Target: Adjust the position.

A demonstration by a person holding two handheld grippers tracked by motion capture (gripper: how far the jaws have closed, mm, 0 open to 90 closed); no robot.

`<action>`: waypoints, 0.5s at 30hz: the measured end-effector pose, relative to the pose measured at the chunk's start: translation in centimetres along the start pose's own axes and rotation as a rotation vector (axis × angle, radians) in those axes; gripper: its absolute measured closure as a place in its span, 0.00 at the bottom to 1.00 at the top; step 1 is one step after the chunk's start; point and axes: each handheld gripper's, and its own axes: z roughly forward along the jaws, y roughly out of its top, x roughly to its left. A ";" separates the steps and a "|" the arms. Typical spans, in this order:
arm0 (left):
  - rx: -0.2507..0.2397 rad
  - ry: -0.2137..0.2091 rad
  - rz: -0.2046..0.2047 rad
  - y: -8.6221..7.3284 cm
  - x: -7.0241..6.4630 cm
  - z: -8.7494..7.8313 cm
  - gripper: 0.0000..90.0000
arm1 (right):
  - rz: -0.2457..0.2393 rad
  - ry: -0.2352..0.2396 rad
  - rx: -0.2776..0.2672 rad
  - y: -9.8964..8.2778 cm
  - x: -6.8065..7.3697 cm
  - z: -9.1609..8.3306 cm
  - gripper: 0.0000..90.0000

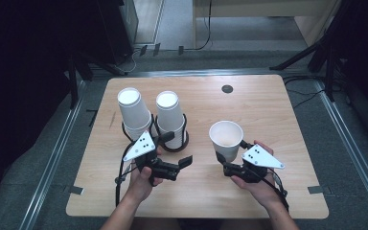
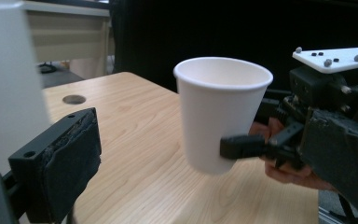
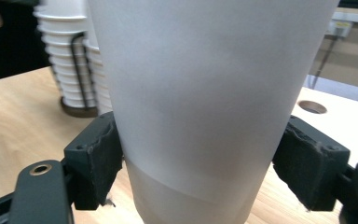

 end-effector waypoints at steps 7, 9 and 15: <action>0.010 0.081 -0.005 -1.8 1.0 -2.1 0.00 | 0.038 -0.078 0.005 -0.9 -2.0 0.1 0.23; 0.001 0.106 -0.028 -2.6 1.4 -2.9 0.00 | 0.054 -0.094 0.010 -1.1 -2.5 0.2 0.23; 0.003 0.176 -0.059 -4.4 2.4 -5.1 0.00 | 0.089 -0.152 0.022 -1.9 -3.9 0.4 0.23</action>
